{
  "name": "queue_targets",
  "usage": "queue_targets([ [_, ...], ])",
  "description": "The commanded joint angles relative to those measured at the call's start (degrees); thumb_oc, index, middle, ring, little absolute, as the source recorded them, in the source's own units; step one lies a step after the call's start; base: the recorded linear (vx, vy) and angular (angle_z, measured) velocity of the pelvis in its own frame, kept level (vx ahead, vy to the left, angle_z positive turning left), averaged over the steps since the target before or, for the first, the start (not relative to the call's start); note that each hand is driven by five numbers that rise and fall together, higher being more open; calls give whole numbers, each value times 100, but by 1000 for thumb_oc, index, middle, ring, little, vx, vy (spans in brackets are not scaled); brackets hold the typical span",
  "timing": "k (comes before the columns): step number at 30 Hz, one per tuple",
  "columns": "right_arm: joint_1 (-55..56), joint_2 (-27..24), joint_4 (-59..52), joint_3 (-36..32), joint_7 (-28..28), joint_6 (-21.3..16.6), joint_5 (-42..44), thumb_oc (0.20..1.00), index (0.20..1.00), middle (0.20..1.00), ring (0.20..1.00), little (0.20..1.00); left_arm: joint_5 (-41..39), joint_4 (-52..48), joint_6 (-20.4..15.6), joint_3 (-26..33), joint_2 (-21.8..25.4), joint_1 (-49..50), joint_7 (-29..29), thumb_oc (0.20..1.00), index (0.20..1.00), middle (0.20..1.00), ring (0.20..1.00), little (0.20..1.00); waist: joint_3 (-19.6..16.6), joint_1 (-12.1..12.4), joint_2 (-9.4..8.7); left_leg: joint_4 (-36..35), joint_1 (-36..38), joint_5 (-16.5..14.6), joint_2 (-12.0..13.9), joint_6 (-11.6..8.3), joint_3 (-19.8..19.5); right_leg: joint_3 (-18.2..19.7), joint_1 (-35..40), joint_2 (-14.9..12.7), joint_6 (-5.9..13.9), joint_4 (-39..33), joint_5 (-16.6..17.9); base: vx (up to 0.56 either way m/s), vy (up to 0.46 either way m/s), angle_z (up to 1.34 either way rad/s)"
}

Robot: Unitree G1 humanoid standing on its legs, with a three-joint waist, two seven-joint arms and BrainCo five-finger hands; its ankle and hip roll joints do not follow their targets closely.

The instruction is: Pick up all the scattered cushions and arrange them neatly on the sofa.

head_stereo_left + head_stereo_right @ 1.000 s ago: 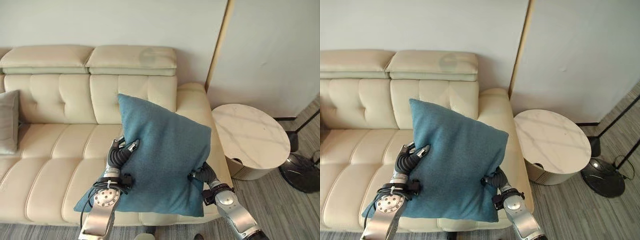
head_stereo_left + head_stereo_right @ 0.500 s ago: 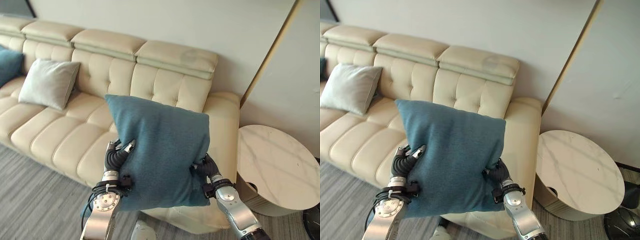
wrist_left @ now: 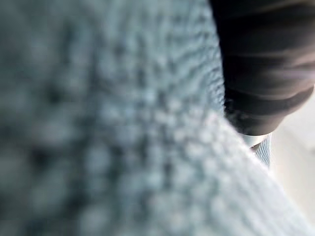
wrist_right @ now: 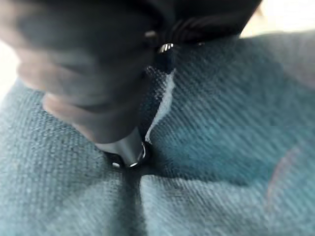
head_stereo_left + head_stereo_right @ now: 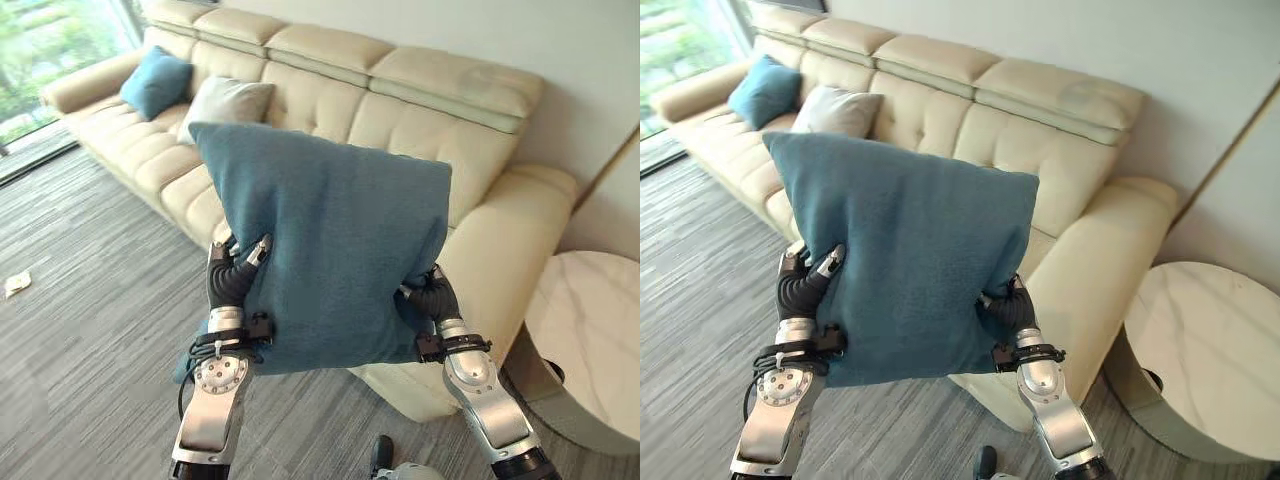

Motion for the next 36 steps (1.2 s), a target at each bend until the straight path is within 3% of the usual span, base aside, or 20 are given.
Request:
queue_targets([
  [1,-565,1038,-1063,805,498,-961,355,200,200,200,200,200,134,-255,-626,-1055,-25,-355,-287,200,200,200,200,200,-608,-199,-274,-43,273,-438,5,-71,209,16,967,-74,301,-582,-568,-123,209,51],
  [15,-581,1120,-965,857,495,-914,309,200,200,200,200,200,241,-333,-592,-858,202,-236,-185,200,200,200,200,200,-559,-52,-492,-43,-148,-238,-146,210,-34,106,732,-208,500,-582,-300,-67,115,10],
  [23,-657,1178,-801,767,497,-908,328,200,200,200,200,200,280,-364,-594,-687,272,-248,-132,200,200,200,200,200,-504,102,-602,-43,-283,-207,-370,524,-307,40,875,-393,719,-537,-257,10,141,2],
  [25,-561,1113,-830,665,494,-924,299,200,200,200,200,200,261,-356,-561,-697,316,-332,-165,200,200,200,200,200,-419,114,-524,-43,-262,-156,-368,645,-443,142,641,-541,855,298,-541,49,204,11],
  [27,-454,1053,-850,575,497,-941,320,200,200,200,200,200,255,-290,-526,-704,277,-403,-124,200,200,200,200,200,-372,93,-428,-43,-227,-166,-395,776,-572,479,168,-673,994,1404,-693,69,183,27],
  [28,-459,1050,-851,572,497,-940,321,200,200,200,200,200,256,-287,-527,-705,273,-410,-123,200,200,200,200,200,-387,98,-436,-43,-261,-143,-409,784,-567,489,121,-688,991,1426,-684,116,180,28],
  [29,-357,1027,-879,531,484,-952,312,200,200,200,200,200,297,-243,-506,-741,256,-424,-88,200,200,200,200,200,-368,8,-361,-43,-202,-188,-423,821,-683,1138,-371,-443,854,1890,-885,233,118,28],
  [30,-352,1008,-887,538,470,-969,295,200,200,200,200,200,338,-243,-522,-762,262,-416,-113,200,200,200,200,200,-397,-49,-428,-43,-175,-256,-568,811,-753,1451,-583,-239,746,1103,-746,257,118,28],
  [31,-344,1009,-889,541,470,-969,293,200,200,200,200,200,338,-244,-523,-763,263,-408,-113,200,200,200,200,200,-406,-42,-403,-43,-166,-271,-537,805,-747,1444,-524,-201,743,992,-693,274,4,43],
  [33,-333,992,-908,479,464,-956,304,200,200,200,200,200,314,-229,-529,-844,239,-434,-154,200,200,200,200,200,-373,-115,-448,-43,-25,-382,-667,839,-917,1494,-781,-229,795,180,-255,382,-12,36],
  [34,-264,954,-866,403,447,-953,326,200,200,200,200,200,324,-111,-495,-885,201,-585,-164,200,200,200,200,200,-353,-211,-443,-43,238,-565,-758,891,-1153,1290,-1000,-182,938,-576,80,438,-8,25],
  [36,-226,959,-844,376,456,-961,337,200,200,200,200,200,344,-54,-483,-875,177,-636,-154,200,200,200,200,200,-342,-247,-437,-43,379,-662,-774,899,-1199,1008,-1186,-222,998,-582,72,308,-14,68],
])
